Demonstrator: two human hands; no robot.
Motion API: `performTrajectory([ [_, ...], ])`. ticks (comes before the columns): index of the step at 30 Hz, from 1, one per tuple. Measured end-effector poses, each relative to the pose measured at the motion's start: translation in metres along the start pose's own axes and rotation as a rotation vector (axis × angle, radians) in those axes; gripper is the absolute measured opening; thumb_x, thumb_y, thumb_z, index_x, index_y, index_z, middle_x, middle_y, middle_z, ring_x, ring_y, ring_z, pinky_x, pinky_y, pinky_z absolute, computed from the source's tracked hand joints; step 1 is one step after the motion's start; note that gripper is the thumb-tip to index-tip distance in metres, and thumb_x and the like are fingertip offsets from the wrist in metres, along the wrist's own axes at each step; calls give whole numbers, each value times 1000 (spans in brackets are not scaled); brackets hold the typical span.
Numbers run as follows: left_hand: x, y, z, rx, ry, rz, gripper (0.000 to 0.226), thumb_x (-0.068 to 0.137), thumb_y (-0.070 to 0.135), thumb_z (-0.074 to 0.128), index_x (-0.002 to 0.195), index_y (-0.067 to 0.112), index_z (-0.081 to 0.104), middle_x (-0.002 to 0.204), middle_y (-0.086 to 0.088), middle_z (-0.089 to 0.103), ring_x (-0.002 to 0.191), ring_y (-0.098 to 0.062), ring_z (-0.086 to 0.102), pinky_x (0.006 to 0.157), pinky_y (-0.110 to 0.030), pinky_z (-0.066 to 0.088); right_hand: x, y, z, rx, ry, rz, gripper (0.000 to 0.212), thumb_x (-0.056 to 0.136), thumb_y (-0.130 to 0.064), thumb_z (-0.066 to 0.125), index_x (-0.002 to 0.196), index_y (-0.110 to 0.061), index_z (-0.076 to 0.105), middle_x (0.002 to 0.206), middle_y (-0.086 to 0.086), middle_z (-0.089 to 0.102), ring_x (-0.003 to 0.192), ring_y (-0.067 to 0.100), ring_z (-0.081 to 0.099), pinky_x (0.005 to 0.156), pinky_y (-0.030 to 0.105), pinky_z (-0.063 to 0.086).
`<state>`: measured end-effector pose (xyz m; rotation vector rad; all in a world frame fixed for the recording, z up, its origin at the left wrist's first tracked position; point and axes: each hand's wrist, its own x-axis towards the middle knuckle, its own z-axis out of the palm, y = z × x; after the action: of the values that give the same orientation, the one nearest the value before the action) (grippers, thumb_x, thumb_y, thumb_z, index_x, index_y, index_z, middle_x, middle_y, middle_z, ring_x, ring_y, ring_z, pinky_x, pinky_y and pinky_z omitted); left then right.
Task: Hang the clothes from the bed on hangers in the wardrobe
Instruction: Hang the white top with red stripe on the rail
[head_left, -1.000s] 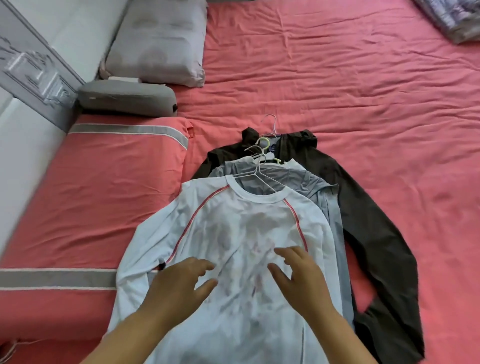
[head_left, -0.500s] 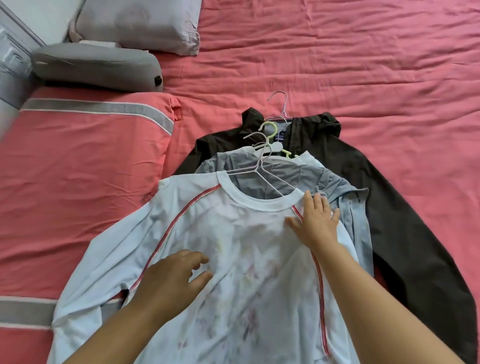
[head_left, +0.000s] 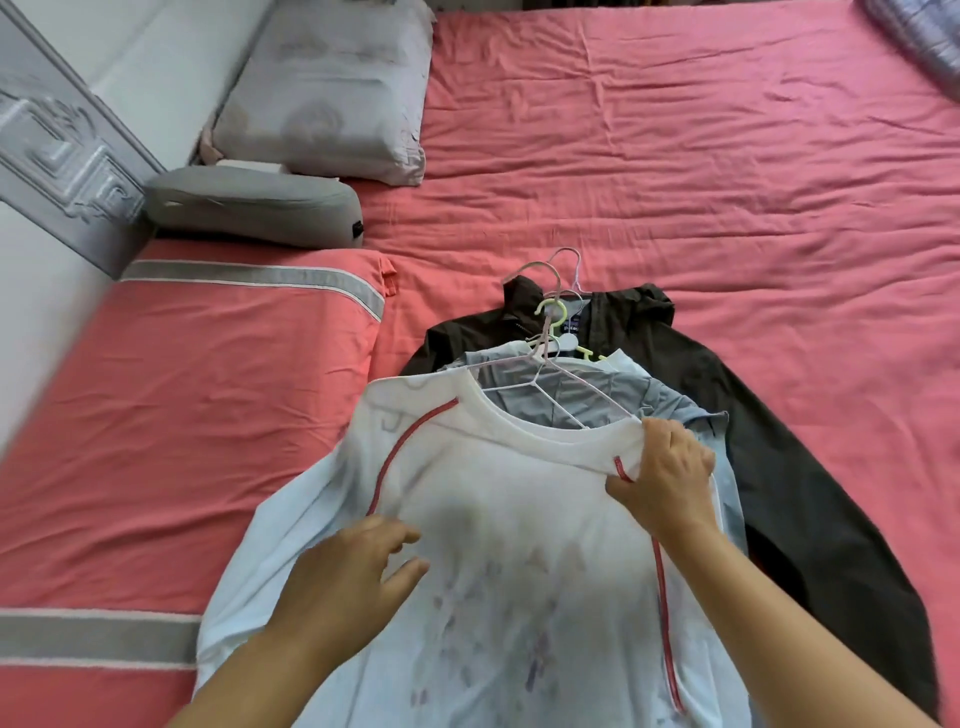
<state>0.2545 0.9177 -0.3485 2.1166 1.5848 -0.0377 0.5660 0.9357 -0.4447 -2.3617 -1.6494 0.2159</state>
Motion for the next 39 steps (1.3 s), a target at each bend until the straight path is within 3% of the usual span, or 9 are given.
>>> performTrajectory([
  [5,-31,-11,-36,-16,194,99,55,80,54,51,127,25,55,131,7,51,120,-11,45,95,-21,39,-49,-36,-67,55,243,-145,64,44,-32,66,101,-10,45,88,12,57,84,33,53,71,32,20],
  [11,-93,-16,-121,-27,671,294,69,89,57,35,142,13,30,149,-16,29,139,-31,19,114,-32,6,-118,-104,-168,103,385,-309,65,45,-33,65,103,-14,41,89,10,55,88,23,41,78,34,27],
  [16,-160,-33,-199,28,780,361,62,91,56,33,133,13,44,131,-10,54,125,-27,43,105,-48,26,-184,-180,-240,97,473,-395,70,43,-31,71,104,-14,42,90,10,56,85,28,48,77,37,35],
  [18,-192,-43,-225,-23,797,416,53,93,54,32,119,14,57,104,-5,67,96,-27,61,85,-39,45,-206,-209,-263,105,498,-426,76,40,-26,80,106,-14,43,92,10,56,88,26,45,77,37,36],
  [22,-259,-73,-264,-80,946,362,28,93,43,37,95,26,59,70,1,66,60,-28,63,55,-28,47,-245,-263,-299,67,489,-533,72,45,-35,75,107,-16,43,92,7,56,86,29,51,75,40,40],
  [26,-321,-104,-296,-24,1103,281,40,94,41,36,90,16,66,73,0,69,60,-29,65,54,-30,50,-272,-325,-328,192,394,-700,60,68,-63,52,109,-20,48,93,-5,57,90,20,52,79,34,35],
  [29,-368,-120,-312,7,1207,226,40,93,41,38,91,15,68,79,2,71,66,-25,67,57,-32,53,-285,-366,-349,362,382,-837,36,87,-49,38,90,-17,55,72,-11,53,69,13,51,64,28,35],
  [33,-437,-141,-327,-7,1325,179,38,93,42,43,94,14,69,81,6,69,70,-8,61,63,-22,48,-303,-417,-374,568,444,-913,31,86,-42,45,80,-20,65,62,-11,60,54,9,54,51,29,43],
  [39,-536,-158,-314,175,1451,-218,37,93,43,41,87,15,65,71,4,64,67,-15,57,58,-23,43,-336,-478,-383,771,421,-1058,38,82,-49,43,79,-21,68,62,-5,64,57,17,58,55,31,46],
])
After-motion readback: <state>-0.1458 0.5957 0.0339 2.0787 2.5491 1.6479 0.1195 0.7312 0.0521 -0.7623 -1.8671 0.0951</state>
